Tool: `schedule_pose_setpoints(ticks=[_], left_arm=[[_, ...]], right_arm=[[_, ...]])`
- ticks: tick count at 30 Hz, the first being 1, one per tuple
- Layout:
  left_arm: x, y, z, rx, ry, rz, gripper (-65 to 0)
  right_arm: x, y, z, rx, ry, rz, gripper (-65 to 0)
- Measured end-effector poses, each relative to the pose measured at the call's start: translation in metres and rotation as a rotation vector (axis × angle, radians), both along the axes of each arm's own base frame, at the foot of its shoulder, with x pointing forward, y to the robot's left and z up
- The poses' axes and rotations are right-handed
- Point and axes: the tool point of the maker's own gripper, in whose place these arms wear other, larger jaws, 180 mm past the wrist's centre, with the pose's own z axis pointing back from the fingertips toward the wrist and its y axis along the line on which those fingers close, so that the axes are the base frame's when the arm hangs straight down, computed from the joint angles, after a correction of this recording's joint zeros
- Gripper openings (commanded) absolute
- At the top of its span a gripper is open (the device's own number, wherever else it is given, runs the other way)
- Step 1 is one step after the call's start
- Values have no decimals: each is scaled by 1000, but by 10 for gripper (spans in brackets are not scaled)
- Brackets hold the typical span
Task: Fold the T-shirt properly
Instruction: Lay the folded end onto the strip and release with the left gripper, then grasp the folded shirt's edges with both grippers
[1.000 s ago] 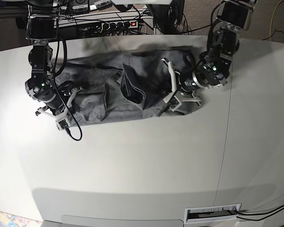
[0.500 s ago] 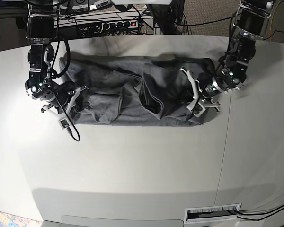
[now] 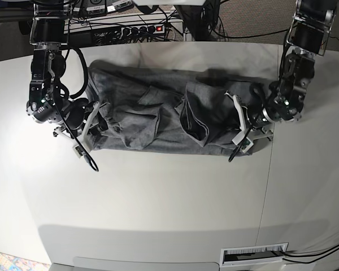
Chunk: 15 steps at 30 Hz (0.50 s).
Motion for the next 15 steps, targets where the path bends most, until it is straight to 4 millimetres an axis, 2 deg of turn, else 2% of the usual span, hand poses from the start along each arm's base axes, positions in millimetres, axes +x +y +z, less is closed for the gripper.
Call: schedule_pose_setpoints(ticks=[3,6,8,11,15], left_arm=[[-4,10,8,48,43,-16,-650],[-6,20,23,94,49,-31,-650],[0,20,39,117,17,-31,-650],[4,11,58,72,-25,-41,-650],[-1,23,52,113,15,-30,-650]], right_arm=[[1,-7,2,-2,-1,-21,-488],[1,-22,5,-11,2,-66,-430],[2,-30,10,15,-12,-99,-414],[2,-29,17,89,-28,-119,-414],[-1,-23,14,132,-17,-117,-414]])
